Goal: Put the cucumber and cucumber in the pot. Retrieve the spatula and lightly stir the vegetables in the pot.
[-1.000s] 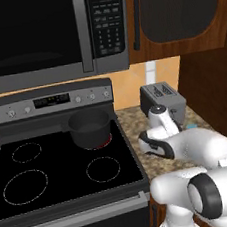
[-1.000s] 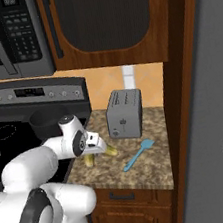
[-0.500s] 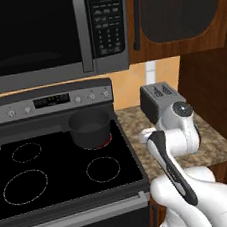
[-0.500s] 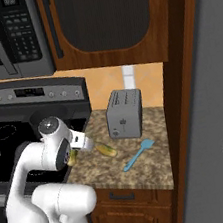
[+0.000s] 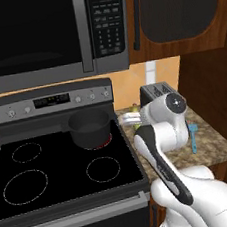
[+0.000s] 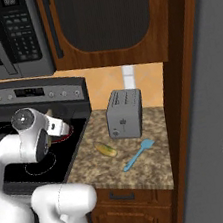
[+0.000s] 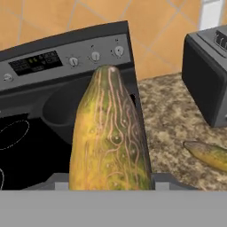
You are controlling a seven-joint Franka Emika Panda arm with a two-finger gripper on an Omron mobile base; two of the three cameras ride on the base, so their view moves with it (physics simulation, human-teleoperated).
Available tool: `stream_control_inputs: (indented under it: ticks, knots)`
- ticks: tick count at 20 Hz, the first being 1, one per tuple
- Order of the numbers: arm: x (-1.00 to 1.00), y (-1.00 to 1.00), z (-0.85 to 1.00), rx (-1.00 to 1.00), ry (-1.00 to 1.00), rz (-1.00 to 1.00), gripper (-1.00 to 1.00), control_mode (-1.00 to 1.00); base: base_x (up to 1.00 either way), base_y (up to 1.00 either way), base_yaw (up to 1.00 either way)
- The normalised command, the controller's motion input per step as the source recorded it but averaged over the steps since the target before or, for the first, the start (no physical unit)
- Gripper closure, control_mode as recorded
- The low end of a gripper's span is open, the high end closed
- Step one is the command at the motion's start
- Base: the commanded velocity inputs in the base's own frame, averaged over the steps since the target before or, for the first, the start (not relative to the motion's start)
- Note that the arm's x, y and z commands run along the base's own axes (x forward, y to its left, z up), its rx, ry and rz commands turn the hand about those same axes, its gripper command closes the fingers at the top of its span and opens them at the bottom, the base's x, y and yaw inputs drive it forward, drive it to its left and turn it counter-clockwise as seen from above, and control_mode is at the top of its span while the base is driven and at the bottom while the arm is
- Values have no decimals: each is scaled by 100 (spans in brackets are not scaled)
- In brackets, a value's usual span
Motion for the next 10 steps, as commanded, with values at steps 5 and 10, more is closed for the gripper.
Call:
stream_control_inputs:
  ticks: [5, 10]
  knots:
    - [30, 43, 20, 20, 0, 0, 100, -100, 0, 0, 0]
    - [55, 31, 0, 24, 0, 0, 100, -100, 0, 0, 0]
